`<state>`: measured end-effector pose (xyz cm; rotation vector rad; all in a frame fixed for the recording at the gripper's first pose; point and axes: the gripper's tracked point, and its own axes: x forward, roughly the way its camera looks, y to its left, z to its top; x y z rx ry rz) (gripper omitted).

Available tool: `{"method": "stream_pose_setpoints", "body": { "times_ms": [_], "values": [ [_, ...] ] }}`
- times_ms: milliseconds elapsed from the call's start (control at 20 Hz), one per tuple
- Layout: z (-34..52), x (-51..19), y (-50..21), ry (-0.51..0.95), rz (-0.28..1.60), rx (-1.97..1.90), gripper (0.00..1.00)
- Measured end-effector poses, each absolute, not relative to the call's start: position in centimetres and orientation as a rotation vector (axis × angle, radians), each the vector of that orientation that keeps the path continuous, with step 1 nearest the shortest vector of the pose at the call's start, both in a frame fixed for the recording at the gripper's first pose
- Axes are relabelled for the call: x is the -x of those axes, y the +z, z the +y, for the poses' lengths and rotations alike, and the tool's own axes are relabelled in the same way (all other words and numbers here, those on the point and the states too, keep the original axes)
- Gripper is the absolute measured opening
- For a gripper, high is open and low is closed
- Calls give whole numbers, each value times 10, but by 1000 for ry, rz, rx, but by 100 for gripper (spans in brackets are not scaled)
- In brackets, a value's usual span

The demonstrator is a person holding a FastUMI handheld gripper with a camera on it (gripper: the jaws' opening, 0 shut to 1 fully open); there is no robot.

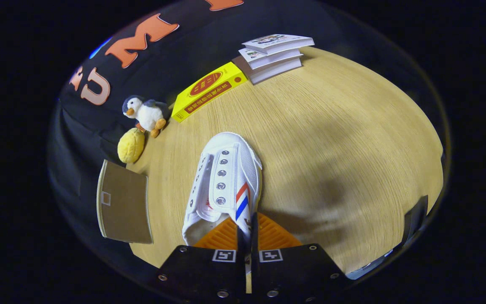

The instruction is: Open the storage box then place both shoes into the box .Put the left shoe in first, then the right shoe, with the right side of both shoes facing outward in a uniform manner.

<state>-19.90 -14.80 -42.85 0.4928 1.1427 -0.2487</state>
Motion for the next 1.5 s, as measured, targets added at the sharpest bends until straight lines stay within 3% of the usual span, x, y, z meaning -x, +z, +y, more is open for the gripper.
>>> {"method": "stream_pose_setpoints", "body": {
  "times_ms": [800,1500],
  "values": [
    [-12,108,-329,-41,1057,-368,5],
    [132,83,-320,70,1138,-302,5]
  ]
}}
